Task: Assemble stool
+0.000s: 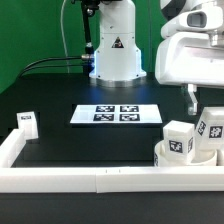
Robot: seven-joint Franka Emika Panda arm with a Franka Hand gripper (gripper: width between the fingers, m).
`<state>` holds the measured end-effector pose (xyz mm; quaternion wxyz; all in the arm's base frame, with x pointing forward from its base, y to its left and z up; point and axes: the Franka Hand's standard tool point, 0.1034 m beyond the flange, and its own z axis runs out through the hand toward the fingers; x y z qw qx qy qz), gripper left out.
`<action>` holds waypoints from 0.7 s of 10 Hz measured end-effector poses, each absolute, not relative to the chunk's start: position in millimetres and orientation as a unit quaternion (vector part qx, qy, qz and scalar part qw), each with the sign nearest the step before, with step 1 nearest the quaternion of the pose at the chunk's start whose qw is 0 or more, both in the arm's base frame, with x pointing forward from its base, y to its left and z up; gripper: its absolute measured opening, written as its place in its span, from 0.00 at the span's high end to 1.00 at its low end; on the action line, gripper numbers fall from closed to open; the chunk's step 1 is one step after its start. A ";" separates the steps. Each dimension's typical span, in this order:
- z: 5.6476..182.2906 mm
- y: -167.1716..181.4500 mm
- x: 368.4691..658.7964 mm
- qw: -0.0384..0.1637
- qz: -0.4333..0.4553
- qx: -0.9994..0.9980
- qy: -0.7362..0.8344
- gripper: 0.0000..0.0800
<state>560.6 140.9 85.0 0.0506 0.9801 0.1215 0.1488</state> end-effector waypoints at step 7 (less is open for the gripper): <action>105.3 134.1 573.0 0.039 0.041 0.994 0.095 0.19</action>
Offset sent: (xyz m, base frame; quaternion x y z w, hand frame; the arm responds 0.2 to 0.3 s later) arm 0.0000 0.0000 0.0000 0.0000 -0.1296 0.0000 0.9916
